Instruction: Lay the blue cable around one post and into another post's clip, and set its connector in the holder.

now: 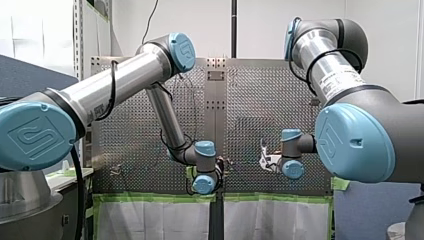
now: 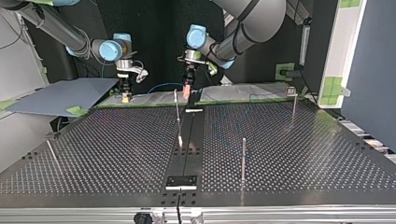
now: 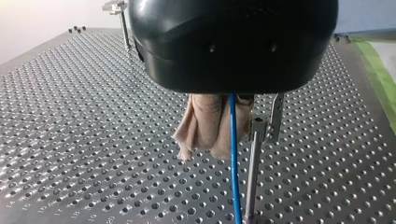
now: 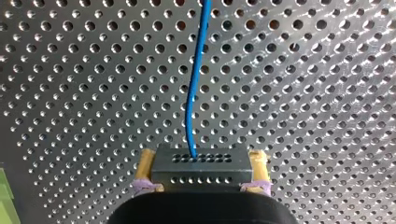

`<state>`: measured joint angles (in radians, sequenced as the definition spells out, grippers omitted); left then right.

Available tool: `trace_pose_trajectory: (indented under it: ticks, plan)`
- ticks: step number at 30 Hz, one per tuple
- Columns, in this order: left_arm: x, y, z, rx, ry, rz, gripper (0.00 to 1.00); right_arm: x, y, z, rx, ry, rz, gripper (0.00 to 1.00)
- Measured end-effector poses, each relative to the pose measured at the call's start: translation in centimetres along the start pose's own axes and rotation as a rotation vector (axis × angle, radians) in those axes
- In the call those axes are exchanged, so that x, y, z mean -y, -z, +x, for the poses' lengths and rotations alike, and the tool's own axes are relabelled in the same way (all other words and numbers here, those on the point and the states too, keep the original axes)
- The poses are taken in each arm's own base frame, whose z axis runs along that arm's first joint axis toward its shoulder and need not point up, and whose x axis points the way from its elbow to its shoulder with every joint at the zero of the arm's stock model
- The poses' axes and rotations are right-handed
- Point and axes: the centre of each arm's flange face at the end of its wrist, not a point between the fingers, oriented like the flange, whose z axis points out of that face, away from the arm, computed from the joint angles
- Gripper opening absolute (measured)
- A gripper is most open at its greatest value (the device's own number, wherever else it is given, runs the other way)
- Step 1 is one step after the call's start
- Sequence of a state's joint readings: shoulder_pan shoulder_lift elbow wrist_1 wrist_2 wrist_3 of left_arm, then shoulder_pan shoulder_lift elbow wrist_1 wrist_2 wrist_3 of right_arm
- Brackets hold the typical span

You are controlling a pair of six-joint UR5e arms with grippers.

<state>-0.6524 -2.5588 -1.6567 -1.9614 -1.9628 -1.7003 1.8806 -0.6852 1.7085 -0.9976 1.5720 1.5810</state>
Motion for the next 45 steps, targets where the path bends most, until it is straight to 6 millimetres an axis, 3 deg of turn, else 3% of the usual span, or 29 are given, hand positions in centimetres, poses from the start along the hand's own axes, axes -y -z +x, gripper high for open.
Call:
trace_pose_trajectory:
  ticks: [11, 21, 31, 45]
  plan:
    - [-0.1, 0.3, 0.6, -0.011, -0.016, -0.018, 0.09, -0.2, 0.1, -2.5, 0.047, 0.021, -0.002, 0.00]
    - [-0.1, -0.8, 3.1, -0.011, 0.022, -0.022, 0.09, -0.4, -0.2, -2.6, 0.046, 0.023, 0.000, 0.00]
    - [-0.3, -2.9, 2.7, -0.005, 0.063, -0.039, 0.09, -0.9, -0.7, -2.4, 0.039, 0.023, -0.005, 0.00]
    - [-1.9, -3.9, 2.3, 0.015, 0.046, -0.104, 0.09, -1.5, -1.5, -2.1, 0.039, 0.025, -0.013, 0.00]
